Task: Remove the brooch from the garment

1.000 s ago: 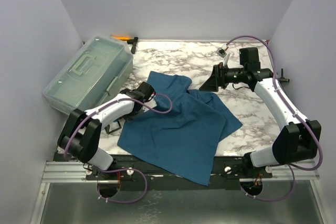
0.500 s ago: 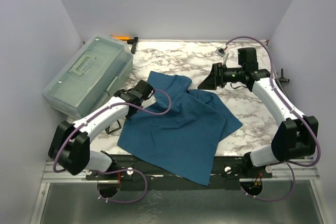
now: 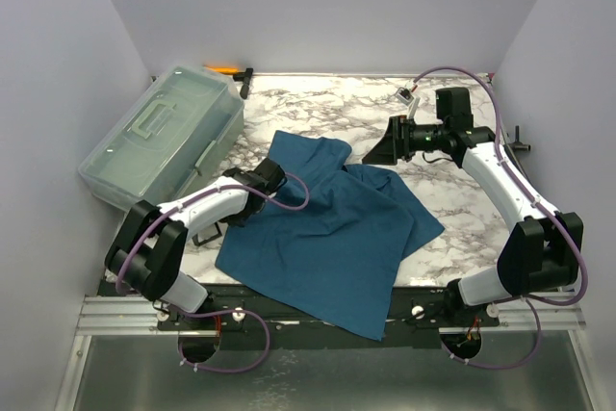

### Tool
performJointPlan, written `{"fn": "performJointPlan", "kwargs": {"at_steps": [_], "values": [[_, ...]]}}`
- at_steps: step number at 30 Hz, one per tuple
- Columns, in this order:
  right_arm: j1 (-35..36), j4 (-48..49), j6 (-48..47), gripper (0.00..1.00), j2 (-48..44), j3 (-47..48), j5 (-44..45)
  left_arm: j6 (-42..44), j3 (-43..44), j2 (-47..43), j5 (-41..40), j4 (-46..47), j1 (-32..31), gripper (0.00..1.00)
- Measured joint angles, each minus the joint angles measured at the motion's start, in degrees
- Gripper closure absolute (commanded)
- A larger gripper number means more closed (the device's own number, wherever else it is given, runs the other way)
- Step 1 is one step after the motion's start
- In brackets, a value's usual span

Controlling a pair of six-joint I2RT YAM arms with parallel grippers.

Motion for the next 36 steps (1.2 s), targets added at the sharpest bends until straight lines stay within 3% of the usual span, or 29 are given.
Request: {"fn": "performJointPlan", "kwargs": {"at_steps": [29,36], "values": [[0.00,-0.04,-0.02,0.23,-1.73,-0.07,0.02,-4.70,-4.28,4.92,-7.82,5.31,-0.11,1.00],[0.00,-0.04,-0.09,0.23,-1.84,-0.20,0.02,-5.75,-4.63,4.92,-7.61,5.05,-0.11,0.90]]}}
